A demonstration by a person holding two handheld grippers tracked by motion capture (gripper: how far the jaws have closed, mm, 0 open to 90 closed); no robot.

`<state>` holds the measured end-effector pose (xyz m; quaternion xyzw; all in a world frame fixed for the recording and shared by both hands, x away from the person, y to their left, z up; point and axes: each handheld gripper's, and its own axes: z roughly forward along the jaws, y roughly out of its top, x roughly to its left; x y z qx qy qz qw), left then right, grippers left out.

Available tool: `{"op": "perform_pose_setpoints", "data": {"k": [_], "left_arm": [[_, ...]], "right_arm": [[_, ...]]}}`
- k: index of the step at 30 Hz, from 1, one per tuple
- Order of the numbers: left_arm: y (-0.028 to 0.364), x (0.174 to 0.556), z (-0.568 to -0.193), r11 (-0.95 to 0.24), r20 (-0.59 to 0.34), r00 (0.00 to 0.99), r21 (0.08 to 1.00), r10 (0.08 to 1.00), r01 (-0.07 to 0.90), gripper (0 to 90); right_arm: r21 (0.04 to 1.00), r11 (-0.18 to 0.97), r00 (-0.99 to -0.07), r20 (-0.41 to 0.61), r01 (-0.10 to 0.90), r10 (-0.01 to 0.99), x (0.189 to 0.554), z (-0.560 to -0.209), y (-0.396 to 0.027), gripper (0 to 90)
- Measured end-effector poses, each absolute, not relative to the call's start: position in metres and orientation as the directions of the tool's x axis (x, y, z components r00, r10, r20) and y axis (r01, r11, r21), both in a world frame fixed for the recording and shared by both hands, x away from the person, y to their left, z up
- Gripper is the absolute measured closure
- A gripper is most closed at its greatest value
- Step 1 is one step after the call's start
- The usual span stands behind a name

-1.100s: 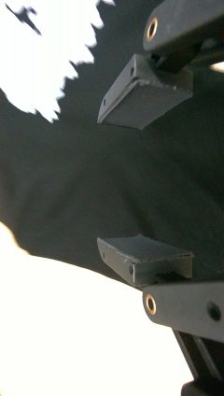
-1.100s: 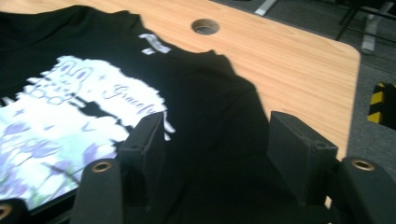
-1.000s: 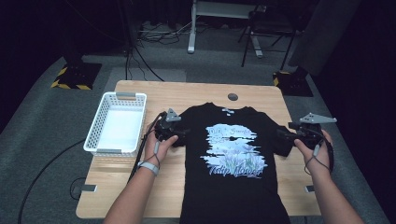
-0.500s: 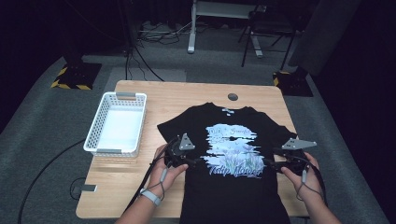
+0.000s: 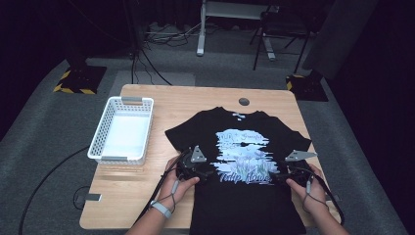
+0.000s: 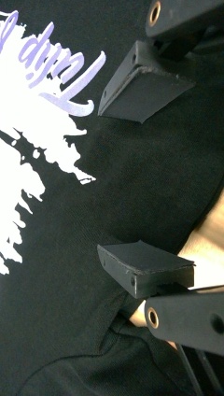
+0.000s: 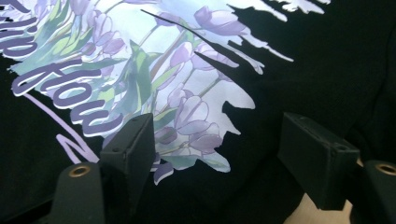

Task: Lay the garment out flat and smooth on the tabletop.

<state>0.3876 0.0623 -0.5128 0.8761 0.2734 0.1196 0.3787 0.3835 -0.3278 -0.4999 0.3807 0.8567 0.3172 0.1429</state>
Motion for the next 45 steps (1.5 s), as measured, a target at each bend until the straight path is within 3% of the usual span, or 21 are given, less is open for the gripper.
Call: {"op": "perform_pose_setpoints", "data": {"k": [24, 45], "left_arm": [[0.065, 0.466, -0.511, -0.534, -0.007, 0.786, 0.73, 0.618, 0.426, 28.7], [0.061, 0.405, -0.449, -0.585, 0.109, 0.827, 0.757, 0.552, 0.291, 26.3]], "right_arm": [[0.669, 0.495, -0.662, -0.007, 0.554, 0.75, 0.469, -0.501, -0.322, 23.6], [0.728, 0.527, -0.715, -0.072, 0.44, 0.696, 0.408, -0.434, -0.336, 20.2]]}}
